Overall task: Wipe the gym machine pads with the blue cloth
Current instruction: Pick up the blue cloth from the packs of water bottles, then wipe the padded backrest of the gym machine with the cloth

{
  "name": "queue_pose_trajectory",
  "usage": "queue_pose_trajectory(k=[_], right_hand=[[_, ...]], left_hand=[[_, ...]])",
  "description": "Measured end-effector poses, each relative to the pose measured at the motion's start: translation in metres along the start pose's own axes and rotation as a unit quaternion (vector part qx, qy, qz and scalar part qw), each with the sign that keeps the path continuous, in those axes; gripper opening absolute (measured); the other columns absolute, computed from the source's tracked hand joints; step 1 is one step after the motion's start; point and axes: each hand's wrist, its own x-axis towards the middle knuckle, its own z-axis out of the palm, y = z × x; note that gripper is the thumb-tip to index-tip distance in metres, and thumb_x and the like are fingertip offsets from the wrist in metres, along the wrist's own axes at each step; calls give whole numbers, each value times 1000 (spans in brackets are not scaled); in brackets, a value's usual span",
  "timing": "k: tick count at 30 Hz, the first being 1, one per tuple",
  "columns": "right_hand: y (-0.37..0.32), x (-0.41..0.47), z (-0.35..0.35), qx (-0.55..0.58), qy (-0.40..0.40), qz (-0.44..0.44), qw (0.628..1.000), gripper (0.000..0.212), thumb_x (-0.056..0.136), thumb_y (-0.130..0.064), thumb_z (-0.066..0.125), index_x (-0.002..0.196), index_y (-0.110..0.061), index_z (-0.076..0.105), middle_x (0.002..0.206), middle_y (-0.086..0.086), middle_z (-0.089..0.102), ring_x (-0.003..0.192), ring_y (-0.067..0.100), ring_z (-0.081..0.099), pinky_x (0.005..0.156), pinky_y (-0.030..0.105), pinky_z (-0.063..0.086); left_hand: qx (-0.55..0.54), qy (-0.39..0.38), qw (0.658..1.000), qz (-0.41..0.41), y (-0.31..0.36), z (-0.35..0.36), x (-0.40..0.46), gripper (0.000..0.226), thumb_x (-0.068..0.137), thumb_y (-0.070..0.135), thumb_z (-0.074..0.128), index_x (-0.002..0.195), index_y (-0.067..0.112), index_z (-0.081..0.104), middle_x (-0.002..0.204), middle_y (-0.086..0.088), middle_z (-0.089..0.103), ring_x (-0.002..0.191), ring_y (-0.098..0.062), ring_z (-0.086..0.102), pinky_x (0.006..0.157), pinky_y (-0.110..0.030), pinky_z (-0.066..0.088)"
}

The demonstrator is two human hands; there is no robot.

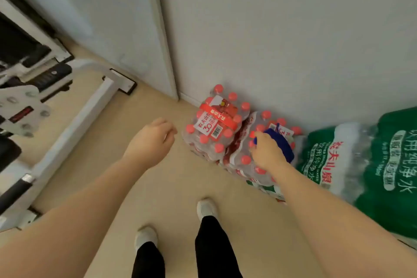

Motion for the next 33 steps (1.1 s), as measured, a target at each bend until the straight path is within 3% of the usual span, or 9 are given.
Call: queue_pose_trajectory(k=[6,10,14,19,25,27,29,31,33], right_hand=[[75,60,24,-50,40,135,989,51,89,-9,45,138,-19,39,154,20,16,141,35,16,115,44,18],[84,83,34,44,103,131,985,36,84,-2,50,118,-11,49,131,19,48,121,37,45,104,48,34],[59,71,23,66,96,100,988,45,84,-17,61,124,-10,42,124,14,56,113,36,52,97,47,40],[-39,16,-25,200,-86,-63,974,32,87,-19,62,116,-8,53,114,7,63,102,26,59,88,44,49],[-182,-77,-93,148,-252,-301,908,19,94,-23,51,108,-13,61,115,9,61,98,20,58,87,36,45],[-224,-99,-99,37,-221,-376,899,31,97,-29,46,121,-14,57,143,7,38,120,22,46,100,36,39],[-263,-119,-102,-139,-95,-434,885,38,98,-37,40,122,-12,56,156,2,12,136,26,25,111,42,26],[-300,-137,-101,-213,-2,-464,860,36,98,-37,39,119,-13,56,152,7,24,133,28,30,109,42,27],[-339,-154,-95,-187,-15,-470,862,31,97,-33,40,117,-13,54,128,11,52,116,32,50,97,42,41]], left_hand=[[-47,-22,995,-89,-6,89,29,22,91,8,47,100,9,67,104,-5,65,85,-23,56,71,-23,32],[-64,-20,988,-137,-11,111,39,24,92,9,45,102,12,67,94,0,59,86,-16,49,73,-22,29],[-82,-27,983,-164,-7,98,27,24,92,9,45,102,12,67,93,0,59,86,-16,50,70,-22,29],[-81,-95,976,-180,5,28,-8,25,94,17,44,108,18,65,103,0,64,96,-19,57,73,-22,33],[-222,69,955,-184,38,-68,-62,28,98,23,37,120,16,53,107,3,59,96,-15,54,72,-20,40],[-309,132,925,-178,40,-91,-83,39,98,28,37,136,18,38,117,4,55,105,-15,54,83,-23,42],[-359,171,899,-186,27,-109,-108,55,98,32,39,147,20,18,125,5,50,112,-15,51,94,-27,40],[-350,185,897,-195,4,-124,-134,58,97,32,40,148,21,14,122,5,51,110,-15,54,93,-27,40],[-325,202,900,-209,-23,-139,-156,59,96,31,43,148,20,17,124,3,52,107,-15,55,90,-26,40]])
